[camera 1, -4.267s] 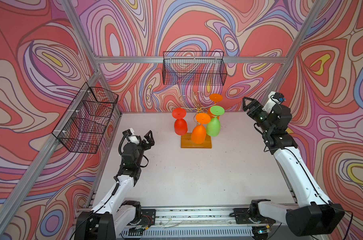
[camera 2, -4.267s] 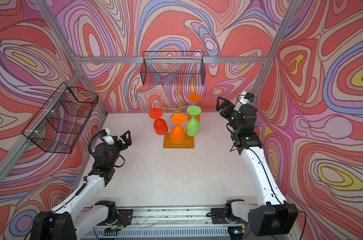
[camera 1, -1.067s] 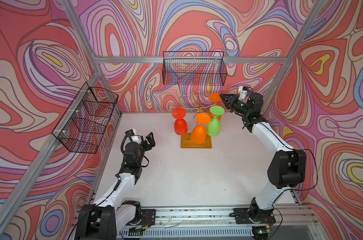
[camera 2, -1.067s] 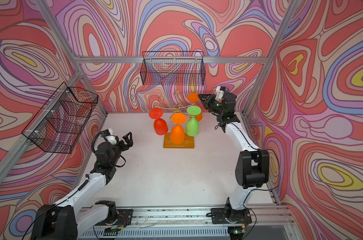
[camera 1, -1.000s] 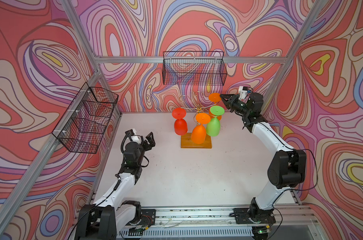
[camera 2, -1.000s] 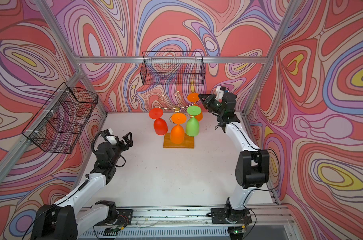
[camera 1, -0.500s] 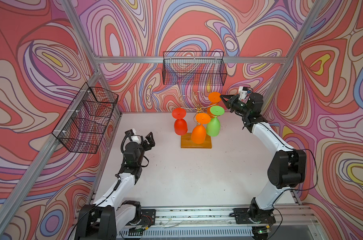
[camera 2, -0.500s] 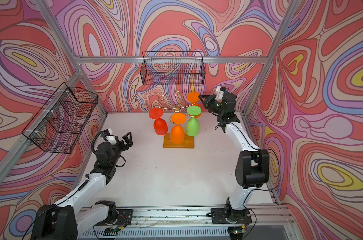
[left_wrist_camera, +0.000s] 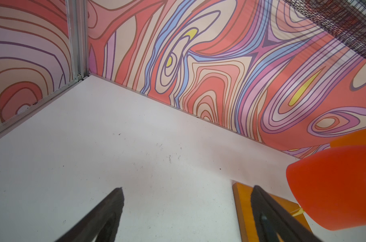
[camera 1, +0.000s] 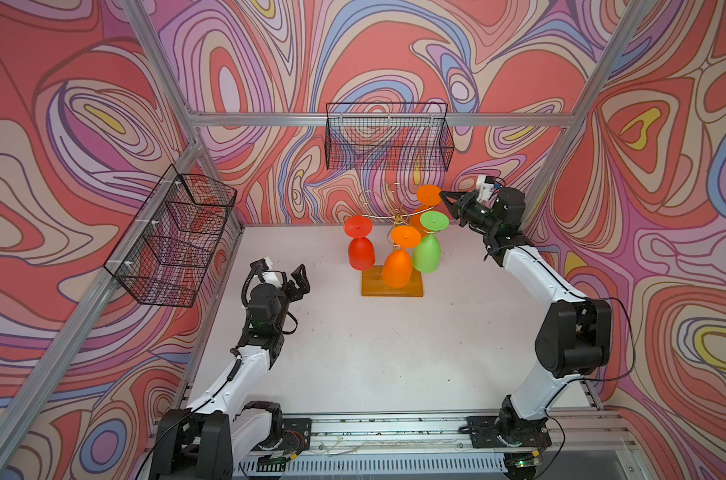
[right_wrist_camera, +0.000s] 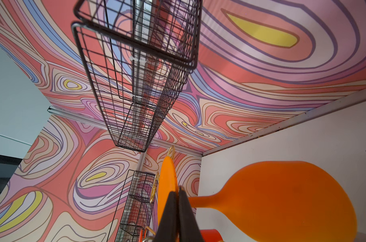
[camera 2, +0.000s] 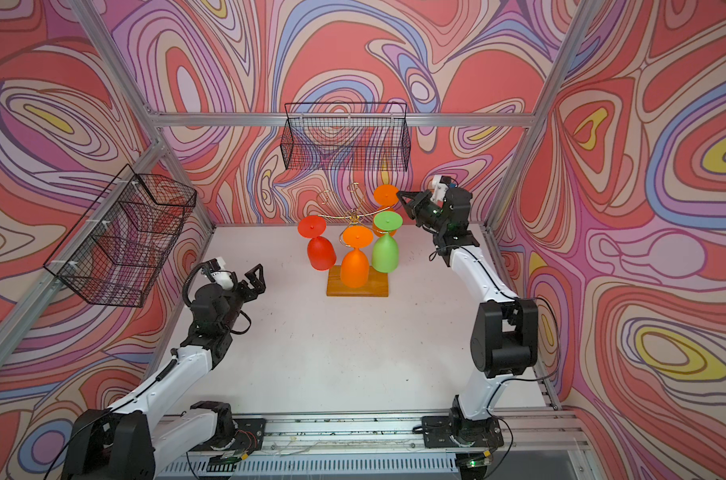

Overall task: Take the wine glass off the wine glass rack
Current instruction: Pick up the wine glass from the wine glass rack.

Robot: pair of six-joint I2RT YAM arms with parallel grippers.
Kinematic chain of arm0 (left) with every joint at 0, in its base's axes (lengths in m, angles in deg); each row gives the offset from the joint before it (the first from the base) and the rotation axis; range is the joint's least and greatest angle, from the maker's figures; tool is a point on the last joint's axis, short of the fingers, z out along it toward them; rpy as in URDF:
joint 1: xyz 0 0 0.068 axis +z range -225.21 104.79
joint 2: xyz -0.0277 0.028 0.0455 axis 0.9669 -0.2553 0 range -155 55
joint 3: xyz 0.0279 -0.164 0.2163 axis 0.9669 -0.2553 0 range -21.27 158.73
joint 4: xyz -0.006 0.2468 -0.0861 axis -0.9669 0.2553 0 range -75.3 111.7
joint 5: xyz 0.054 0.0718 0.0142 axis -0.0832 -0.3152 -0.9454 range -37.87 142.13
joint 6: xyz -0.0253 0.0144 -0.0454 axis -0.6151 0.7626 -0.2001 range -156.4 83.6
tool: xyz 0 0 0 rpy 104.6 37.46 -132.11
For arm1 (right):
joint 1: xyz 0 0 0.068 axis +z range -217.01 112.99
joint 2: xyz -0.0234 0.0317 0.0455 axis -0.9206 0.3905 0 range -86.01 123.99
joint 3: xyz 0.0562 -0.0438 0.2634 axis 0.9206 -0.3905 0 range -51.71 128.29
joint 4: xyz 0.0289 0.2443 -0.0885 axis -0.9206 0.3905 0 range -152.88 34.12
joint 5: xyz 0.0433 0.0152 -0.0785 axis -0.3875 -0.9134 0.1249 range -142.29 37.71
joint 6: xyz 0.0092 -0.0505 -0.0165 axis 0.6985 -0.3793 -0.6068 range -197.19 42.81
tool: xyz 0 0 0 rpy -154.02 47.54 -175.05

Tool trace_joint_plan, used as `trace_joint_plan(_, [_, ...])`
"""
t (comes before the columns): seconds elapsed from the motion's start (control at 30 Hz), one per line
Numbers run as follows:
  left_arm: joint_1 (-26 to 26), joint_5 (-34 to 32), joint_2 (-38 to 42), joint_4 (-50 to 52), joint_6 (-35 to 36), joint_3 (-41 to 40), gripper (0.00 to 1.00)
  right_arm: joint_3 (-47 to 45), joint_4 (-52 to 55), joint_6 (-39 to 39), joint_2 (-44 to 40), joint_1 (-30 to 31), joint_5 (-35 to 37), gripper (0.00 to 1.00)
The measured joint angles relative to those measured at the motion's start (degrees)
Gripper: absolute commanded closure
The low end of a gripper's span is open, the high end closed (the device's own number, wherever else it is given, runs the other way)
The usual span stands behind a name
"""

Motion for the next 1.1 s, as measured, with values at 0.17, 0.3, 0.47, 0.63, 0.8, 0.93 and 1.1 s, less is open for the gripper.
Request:
trace_joint_plan(0.17, [0.0,0.0,0.1,0.0,0.0,0.0,0.06,0.0,0.2,2.0,-0.1,-0.1,0.0,1.00])
trace_joint_plan(0.3, [0.0,0.0,0.1,0.1,0.1,0.0,0.06,0.0,1.6,2.9,-0.7,-0.2,0.4,1.00])
trace_joint_plan(0.47, [0.0,0.0,0.1,0.2,0.2,0.0,0.06,0.0,3.9,3.1,-2.1,-0.2,0.9,1.00])
trace_joint_plan(0.63, [0.0,0.0,0.1,0.2,0.3,0.0,0.06,0.0,4.9,3.1,-3.5,-0.4,1.1,1.00])
trace_joint_plan(0.8, [0.0,0.0,0.1,0.2,0.4,0.0,0.06,0.0,4.9,3.3,-4.1,-0.5,1.1,1.00])
trace_joint_plan(0.93, [0.0,0.1,0.1,0.2,0.4,0.0,0.06,-0.4,5.1,3.5,-4.6,-0.6,1.0,1.00])
trace_joint_plan(1.1, [0.0,0.1,0.1,0.2,0.4,0.0,0.06,-1.1,5.3,3.8,-5.3,-0.6,1.0,1.00])
